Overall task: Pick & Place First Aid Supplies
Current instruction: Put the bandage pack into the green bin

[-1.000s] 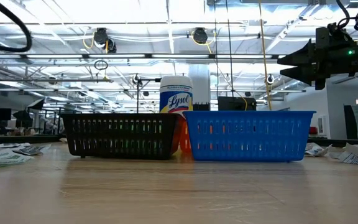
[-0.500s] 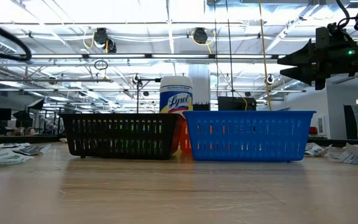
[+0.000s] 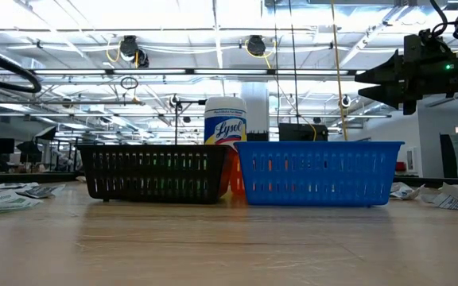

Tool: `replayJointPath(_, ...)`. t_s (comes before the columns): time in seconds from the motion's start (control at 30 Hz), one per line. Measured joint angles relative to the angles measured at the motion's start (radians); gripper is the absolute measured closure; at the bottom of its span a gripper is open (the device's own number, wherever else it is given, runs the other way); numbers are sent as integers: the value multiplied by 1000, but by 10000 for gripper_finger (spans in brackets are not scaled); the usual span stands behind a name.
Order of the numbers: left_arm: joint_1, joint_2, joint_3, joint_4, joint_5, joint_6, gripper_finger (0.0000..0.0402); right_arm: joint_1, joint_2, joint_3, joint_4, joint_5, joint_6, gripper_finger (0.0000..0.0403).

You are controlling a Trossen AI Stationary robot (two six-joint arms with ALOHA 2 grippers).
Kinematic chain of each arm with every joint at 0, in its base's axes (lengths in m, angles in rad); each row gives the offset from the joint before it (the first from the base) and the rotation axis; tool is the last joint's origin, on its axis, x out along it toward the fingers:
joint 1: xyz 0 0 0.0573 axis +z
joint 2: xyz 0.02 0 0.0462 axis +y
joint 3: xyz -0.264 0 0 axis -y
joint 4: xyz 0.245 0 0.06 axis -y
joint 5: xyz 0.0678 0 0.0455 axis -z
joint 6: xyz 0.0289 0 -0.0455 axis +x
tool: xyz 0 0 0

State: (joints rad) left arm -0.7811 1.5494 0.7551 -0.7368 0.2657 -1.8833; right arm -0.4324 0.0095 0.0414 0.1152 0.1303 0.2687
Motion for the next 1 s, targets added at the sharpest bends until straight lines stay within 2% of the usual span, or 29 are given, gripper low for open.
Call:
replayJointPath(0.33, 2, 0, -2, 21, 29, -57, 388, 0, 0, 0, 0, 0, 0, 161)
replayJointPath(0.67, 67, -74, 18, 10, 7, -59, 394, 0, 0, 0, 0, 0, 0, 161)
replayJointPath(1.0, 257, -100, 165, -251, -7, 170, 397, 0, 0, 0, 0, 0, 0, 160)
